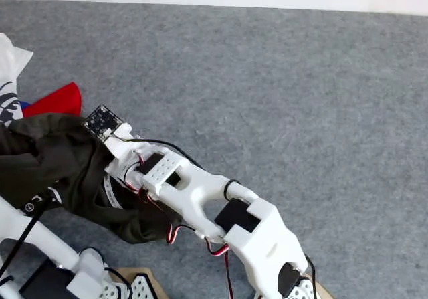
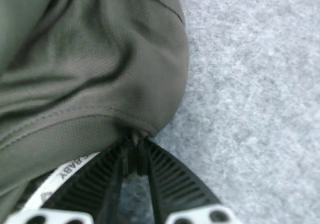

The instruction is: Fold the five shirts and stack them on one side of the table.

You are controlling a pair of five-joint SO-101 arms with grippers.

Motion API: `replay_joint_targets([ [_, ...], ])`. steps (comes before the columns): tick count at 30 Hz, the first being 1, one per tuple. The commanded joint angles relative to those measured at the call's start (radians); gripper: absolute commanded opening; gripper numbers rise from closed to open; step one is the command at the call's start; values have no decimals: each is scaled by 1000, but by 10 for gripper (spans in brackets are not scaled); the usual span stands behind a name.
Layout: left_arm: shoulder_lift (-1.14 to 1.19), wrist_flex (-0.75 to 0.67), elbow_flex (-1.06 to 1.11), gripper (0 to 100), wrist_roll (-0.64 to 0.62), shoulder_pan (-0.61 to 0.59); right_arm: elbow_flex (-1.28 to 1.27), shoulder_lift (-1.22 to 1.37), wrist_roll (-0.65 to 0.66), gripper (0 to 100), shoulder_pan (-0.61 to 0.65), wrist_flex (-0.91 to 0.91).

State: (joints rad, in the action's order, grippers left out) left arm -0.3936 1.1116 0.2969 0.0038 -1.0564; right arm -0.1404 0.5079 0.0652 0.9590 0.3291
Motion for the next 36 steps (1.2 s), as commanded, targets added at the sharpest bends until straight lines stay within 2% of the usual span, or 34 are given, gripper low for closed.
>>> replay_joint_targets([
  [1,-5,-15,-2,6,3,39,45,-44,25,5,-76,94],
  [8,-5,-21,54,6,-2,211,10,-300,26,5,-240,300],
  [18,-13,-212,44,6,-261,417,-297,-874,44,5,-527,303],
  [25,-13,-290,44,6,-374,433,-582,-1345,170,5,-673,303],
  [31,-13,-293,38,6,-408,429,-736,-1647,222,5,-682,303],
  [36,-15,-282,-24,6,-410,417,-754,-1738,222,5,-684,303],
])
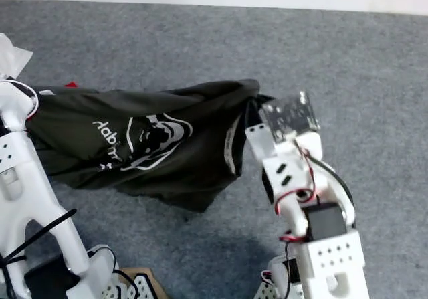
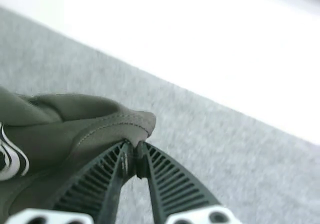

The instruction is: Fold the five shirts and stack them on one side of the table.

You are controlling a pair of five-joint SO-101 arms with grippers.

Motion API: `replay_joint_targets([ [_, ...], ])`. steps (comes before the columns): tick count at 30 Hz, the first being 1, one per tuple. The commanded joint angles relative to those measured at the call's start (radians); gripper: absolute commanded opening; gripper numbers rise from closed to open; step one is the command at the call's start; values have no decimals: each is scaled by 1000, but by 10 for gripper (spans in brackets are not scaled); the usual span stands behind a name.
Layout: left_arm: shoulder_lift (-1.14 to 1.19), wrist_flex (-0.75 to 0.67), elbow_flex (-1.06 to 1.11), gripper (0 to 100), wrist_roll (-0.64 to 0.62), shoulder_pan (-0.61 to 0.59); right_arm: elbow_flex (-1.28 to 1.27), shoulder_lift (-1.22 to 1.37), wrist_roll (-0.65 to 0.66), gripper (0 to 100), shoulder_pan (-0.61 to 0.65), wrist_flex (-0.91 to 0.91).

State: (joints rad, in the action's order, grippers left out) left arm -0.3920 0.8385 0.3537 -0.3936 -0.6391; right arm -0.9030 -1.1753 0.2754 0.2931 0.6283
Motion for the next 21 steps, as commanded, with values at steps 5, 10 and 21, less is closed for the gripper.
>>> replay_joint_targets([
  [5,-16,126,-305,6,-14,-2,170,-7,11,5,-18,91],
  [10,-15,373,-588,6,-14,65,503,148,8,5,-24,335],
  [21,-15,563,-880,6,-12,74,1027,317,15,5,-217,516],
])
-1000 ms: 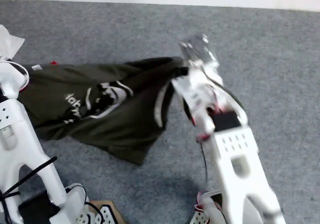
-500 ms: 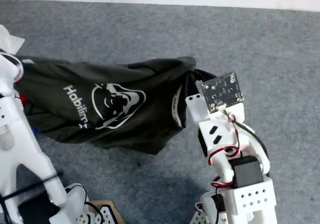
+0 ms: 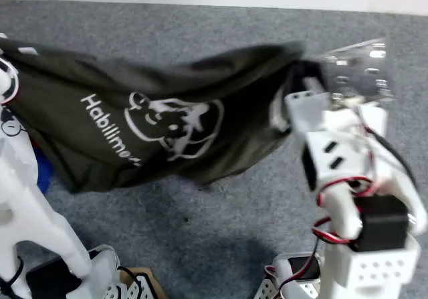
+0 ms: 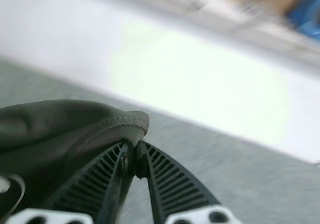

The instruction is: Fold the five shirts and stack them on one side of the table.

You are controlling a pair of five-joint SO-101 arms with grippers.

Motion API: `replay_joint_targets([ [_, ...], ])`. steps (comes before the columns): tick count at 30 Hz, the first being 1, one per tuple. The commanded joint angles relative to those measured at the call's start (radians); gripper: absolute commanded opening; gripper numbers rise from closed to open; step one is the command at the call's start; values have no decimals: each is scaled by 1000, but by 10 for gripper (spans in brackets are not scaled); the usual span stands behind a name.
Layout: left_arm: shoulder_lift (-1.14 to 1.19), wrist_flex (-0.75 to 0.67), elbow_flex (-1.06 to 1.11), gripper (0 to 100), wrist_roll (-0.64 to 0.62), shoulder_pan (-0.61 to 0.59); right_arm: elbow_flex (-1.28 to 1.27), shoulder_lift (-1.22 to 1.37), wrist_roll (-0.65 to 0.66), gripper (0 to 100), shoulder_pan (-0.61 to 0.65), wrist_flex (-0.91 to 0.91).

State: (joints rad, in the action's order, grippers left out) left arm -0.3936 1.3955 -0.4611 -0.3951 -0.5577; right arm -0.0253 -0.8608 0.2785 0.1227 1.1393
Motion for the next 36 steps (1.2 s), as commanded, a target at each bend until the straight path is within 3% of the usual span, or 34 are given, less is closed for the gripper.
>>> replay_joint_targets([
  [1,-13,5,-73,6,-11,-24,179,-2,12,5,-50,13],
  [4,-13,5,-110,6,-14,-61,269,-4,12,5,-50,84],
  [9,-13,9,-186,6,-135,-117,383,-5,8,5,-50,194],
  [23,-15,2,-229,6,-140,-119,659,-5,6,5,-50,521],
  [30,-1,-15,-191,6,-140,-113,582,38,5,5,-56,558],
  [36,-2,-207,67,6,-138,-58,381,156,5,5,-56,441],
])
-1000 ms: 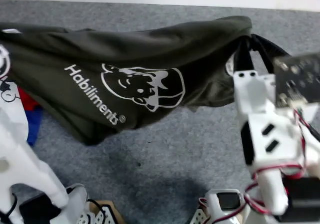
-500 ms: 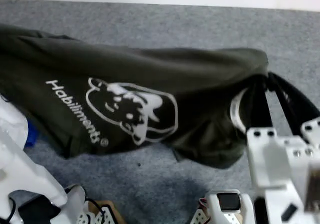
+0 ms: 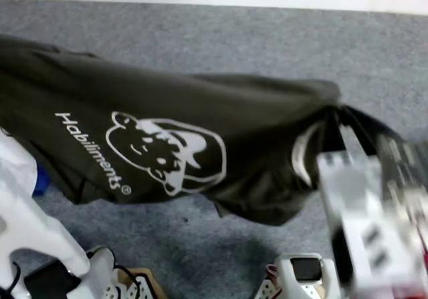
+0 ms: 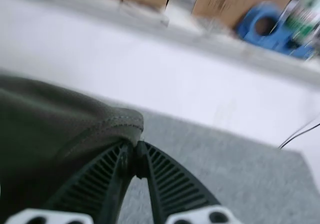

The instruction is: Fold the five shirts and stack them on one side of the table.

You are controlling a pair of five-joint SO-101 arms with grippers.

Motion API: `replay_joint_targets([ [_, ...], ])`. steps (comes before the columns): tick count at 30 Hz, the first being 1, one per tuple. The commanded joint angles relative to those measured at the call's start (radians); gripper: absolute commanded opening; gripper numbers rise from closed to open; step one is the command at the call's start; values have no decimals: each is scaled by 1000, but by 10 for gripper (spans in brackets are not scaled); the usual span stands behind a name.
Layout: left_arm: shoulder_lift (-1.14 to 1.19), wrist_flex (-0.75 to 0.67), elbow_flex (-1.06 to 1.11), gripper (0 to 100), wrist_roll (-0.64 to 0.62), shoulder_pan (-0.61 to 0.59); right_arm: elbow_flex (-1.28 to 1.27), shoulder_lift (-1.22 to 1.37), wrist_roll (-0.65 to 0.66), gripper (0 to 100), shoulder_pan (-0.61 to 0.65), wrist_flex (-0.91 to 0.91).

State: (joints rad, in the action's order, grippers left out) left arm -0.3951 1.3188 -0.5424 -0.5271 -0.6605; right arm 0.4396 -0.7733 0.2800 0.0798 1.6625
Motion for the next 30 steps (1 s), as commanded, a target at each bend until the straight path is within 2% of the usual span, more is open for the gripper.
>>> replay_joint_targets([
  [1,-1,-183,213,6,-5,58,-131,88,3,5,-13,-119],
  [6,-1,-459,490,6,-2,111,-364,170,3,5,-13,-384],
  [16,1,-959,889,7,5,176,-771,375,8,5,-8,-1033],
  [19,36,-1057,941,7,71,177,-823,483,8,5,-7,-1194],
  [21,93,-1086,931,12,114,176,-823,568,9,10,-7,-1274],
  [23,162,-1091,905,67,123,170,-806,645,28,48,-7,-1302],
  [27,282,-1043,803,245,123,168,-759,740,44,212,-7,-1287],
  [30,308,-982,716,278,124,163,-697,742,44,226,-8,-1194],
])
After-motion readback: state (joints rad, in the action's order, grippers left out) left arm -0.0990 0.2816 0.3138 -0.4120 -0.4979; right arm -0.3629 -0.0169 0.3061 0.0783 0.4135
